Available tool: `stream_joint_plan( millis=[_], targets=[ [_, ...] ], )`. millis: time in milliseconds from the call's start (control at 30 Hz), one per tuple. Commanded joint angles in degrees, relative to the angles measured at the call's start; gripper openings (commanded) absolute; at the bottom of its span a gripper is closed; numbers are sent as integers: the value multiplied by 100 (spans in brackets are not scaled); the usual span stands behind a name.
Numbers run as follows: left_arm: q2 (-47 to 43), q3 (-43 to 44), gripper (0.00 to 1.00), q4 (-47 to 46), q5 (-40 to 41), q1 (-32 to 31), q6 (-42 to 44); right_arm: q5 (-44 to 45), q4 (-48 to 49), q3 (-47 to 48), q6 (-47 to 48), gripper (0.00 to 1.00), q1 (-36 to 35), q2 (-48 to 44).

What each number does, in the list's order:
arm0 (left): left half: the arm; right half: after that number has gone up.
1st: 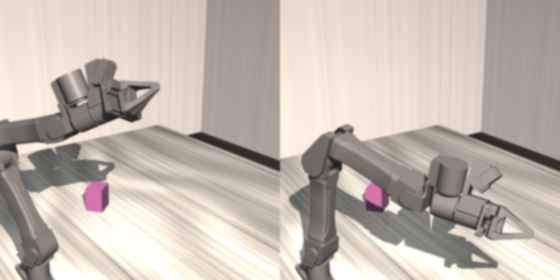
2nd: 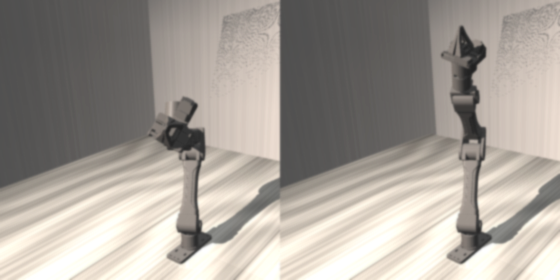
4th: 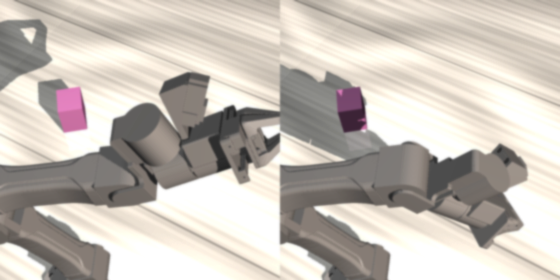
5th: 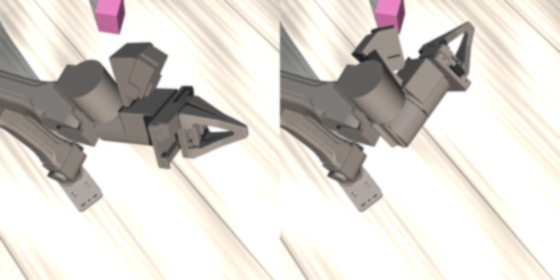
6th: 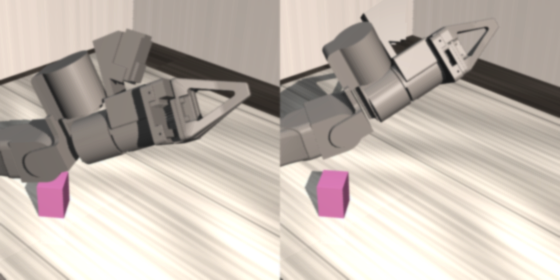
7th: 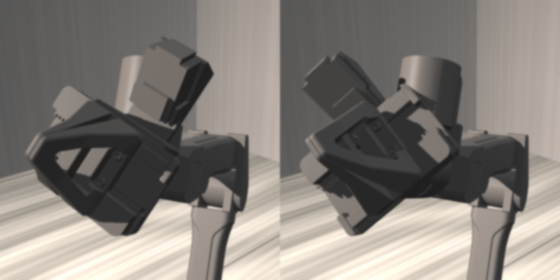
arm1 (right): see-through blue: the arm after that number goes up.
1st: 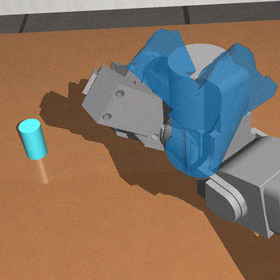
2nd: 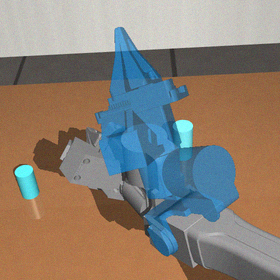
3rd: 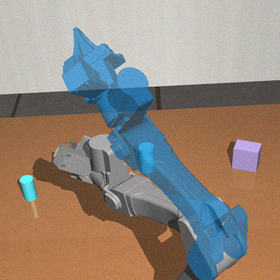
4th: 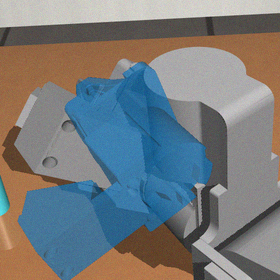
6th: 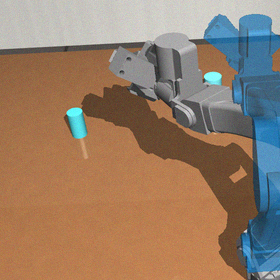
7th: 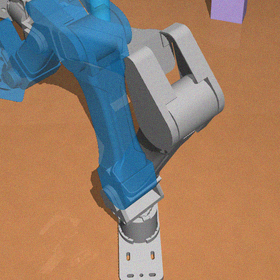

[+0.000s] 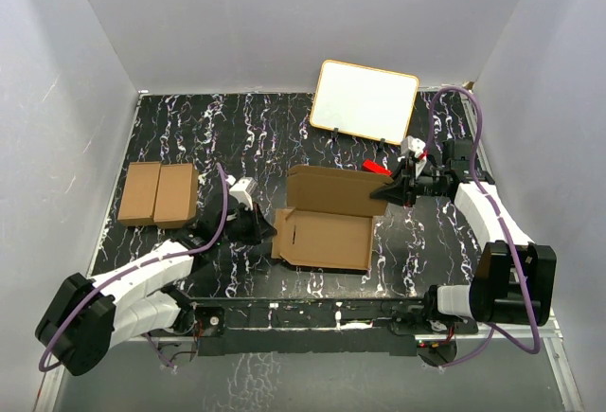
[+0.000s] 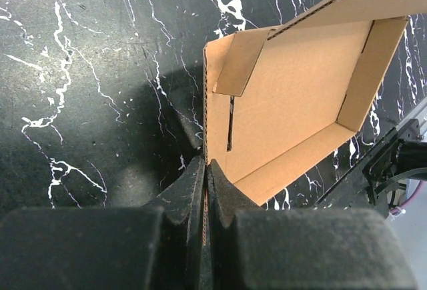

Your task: Fold the paper box

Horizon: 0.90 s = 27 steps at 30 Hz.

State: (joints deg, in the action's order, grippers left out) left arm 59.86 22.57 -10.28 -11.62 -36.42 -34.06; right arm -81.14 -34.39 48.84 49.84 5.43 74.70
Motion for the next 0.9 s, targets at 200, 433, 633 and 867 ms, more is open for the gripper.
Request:
stream_joint_plan(
  millis=[200,433,633,867],
  targets=[
    [96,381,0,-539,-706,25,-366,-380,937,-333,-423,8,11,-403],
    [281,559,0,-721,-944,6,-506,-334,1951,-660,-1361,8,7,-637],
    [645,608,0,-994,-1031,-90,-600,-207,2597,-867,-1998,8,2,-726],
    [984,574,0,-1171,-1086,-110,-523,-57,2726,-928,-2094,8,5,-701]
  ],
)
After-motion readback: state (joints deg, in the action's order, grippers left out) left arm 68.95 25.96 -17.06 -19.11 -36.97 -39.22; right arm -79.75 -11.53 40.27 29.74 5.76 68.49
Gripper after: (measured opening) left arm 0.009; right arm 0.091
